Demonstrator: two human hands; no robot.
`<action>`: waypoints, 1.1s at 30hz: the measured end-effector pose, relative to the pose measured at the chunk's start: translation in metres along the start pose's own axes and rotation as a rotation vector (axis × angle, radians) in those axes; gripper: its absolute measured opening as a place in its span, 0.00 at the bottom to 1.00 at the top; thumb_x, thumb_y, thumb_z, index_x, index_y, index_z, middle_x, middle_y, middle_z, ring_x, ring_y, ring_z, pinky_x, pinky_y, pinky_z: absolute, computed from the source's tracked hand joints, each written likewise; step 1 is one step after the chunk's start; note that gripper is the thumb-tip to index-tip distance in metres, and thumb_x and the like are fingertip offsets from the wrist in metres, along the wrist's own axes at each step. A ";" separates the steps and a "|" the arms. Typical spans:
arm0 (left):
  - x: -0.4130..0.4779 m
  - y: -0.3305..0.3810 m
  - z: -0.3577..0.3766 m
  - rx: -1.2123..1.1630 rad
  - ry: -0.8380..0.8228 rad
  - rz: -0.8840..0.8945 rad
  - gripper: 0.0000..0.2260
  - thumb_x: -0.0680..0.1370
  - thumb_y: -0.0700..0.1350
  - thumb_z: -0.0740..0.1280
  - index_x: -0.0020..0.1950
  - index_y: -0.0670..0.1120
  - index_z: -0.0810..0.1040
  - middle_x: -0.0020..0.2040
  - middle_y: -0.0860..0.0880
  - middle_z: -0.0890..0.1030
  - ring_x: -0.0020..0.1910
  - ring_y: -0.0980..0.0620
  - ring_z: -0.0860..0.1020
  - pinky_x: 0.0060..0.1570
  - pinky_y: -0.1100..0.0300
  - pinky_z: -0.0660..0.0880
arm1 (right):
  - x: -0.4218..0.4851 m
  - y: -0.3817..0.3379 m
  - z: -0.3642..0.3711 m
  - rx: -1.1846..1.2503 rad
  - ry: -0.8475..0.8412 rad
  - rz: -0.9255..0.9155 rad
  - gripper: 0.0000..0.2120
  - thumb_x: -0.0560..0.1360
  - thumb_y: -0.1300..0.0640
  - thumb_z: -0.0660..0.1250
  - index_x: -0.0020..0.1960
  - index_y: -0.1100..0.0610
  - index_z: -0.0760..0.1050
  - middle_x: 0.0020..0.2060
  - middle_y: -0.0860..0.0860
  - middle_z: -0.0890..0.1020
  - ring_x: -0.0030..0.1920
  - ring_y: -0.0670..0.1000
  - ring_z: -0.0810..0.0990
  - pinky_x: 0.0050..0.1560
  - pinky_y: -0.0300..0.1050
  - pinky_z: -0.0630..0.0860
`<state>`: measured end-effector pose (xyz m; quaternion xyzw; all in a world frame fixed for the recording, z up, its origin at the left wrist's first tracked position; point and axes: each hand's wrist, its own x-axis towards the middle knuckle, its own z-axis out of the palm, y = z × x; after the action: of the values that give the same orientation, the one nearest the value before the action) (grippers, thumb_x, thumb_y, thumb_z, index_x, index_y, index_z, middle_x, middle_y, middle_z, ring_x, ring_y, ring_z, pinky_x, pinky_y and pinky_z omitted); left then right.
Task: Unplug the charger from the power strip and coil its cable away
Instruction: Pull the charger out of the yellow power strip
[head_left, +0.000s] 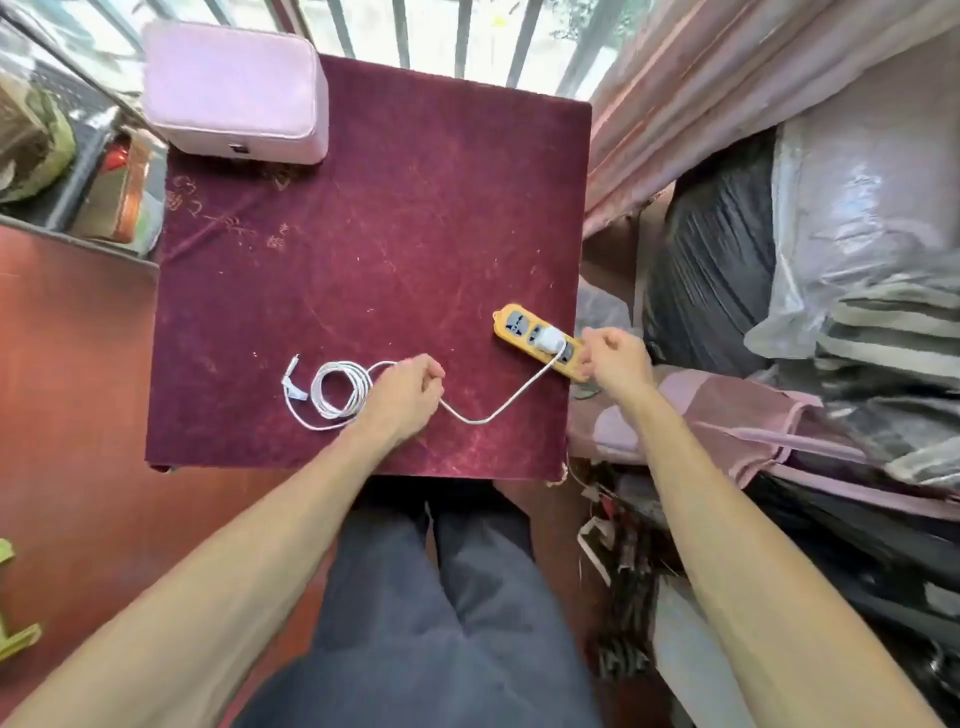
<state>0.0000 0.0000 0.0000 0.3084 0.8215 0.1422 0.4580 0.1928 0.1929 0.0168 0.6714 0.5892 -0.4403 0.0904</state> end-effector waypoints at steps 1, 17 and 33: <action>0.017 0.003 0.006 0.020 0.015 0.038 0.10 0.80 0.43 0.64 0.59 0.47 0.82 0.51 0.46 0.84 0.52 0.44 0.81 0.57 0.52 0.77 | 0.013 -0.003 0.006 -0.045 0.008 -0.013 0.15 0.81 0.45 0.62 0.40 0.50 0.79 0.42 0.53 0.87 0.52 0.61 0.88 0.59 0.60 0.82; 0.140 0.013 0.081 0.387 0.110 0.569 0.33 0.79 0.53 0.70 0.80 0.51 0.61 0.75 0.48 0.69 0.67 0.44 0.70 0.62 0.49 0.74 | 0.084 -0.021 0.034 -0.424 -0.233 0.008 0.27 0.83 0.45 0.56 0.66 0.66 0.77 0.52 0.58 0.84 0.39 0.50 0.79 0.42 0.47 0.75; 0.147 -0.008 0.095 0.055 0.186 0.505 0.27 0.76 0.61 0.70 0.74 0.57 0.71 0.67 0.52 0.72 0.61 0.46 0.69 0.61 0.49 0.70 | 0.084 -0.067 0.062 -1.395 -0.391 -0.250 0.26 0.69 0.40 0.80 0.55 0.56 0.76 0.43 0.49 0.81 0.43 0.54 0.81 0.39 0.49 0.72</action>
<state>0.0194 0.0832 -0.1533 0.5014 0.7607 0.2575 0.3219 0.0975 0.2320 -0.0520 0.2949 0.7777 -0.0818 0.5492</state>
